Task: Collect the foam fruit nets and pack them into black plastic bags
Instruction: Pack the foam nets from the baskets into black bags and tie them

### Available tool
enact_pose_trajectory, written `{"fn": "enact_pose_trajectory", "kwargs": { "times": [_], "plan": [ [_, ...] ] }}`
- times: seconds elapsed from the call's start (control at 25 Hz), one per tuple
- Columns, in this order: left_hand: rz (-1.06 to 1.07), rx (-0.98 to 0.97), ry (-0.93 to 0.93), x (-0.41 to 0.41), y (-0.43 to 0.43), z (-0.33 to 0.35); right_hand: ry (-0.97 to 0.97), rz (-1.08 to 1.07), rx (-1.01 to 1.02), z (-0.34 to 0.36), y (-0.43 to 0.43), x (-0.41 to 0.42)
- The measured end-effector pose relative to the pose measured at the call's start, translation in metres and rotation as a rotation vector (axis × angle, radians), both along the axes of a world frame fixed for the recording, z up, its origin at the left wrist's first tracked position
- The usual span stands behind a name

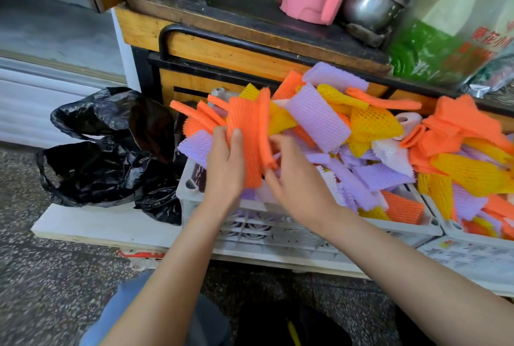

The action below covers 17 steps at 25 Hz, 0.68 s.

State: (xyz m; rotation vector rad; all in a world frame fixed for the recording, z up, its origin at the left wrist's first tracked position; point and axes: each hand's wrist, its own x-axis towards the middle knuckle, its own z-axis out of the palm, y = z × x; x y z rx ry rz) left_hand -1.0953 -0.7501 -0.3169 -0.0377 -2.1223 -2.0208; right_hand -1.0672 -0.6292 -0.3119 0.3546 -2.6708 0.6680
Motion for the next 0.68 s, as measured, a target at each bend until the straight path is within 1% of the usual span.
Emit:
{"fn": "enact_pose_trajectory", "kwargs": {
  "times": [0.08,0.12,0.16,0.24,0.28,0.4,0.48,0.56,0.64,0.68],
  "plan": [
    [-0.123,0.166,-0.087,0.005,0.005,0.001,0.033,0.084,0.212,-0.003,-0.002,0.005],
    [-0.159,0.223,-0.114,0.004,0.005,0.001,0.023,0.116,0.255,-0.001,0.002,0.005],
    [-0.169,0.236,-0.124,0.002,0.004,0.001,-0.010,0.145,0.258,0.003,0.008,0.003],
    [-0.146,0.189,-0.124,-0.005,0.000,-0.003,-0.087,0.163,0.186,0.011,0.025,-0.005],
    [-0.131,0.162,-0.119,-0.008,-0.003,-0.005,-0.087,0.115,0.140,0.015,0.036,-0.013],
    [-0.116,0.113,-0.094,-0.013,-0.007,-0.009,-0.006,-0.214,0.094,0.023,0.074,-0.051],
    [-0.112,0.111,-0.093,-0.016,-0.007,-0.012,-0.094,-0.380,0.108,0.024,0.098,-0.072],
    [-0.120,0.188,-0.136,-0.018,-0.006,-0.013,-0.151,-0.448,0.126,0.019,0.110,-0.081],
    [-0.115,0.250,-0.164,-0.019,-0.004,-0.015,-0.086,-0.458,0.138,0.010,0.108,-0.078],
    [-0.099,0.223,-0.143,-0.018,-0.003,-0.015,-0.029,-0.436,0.115,0.006,0.101,-0.073]
  ]
}}
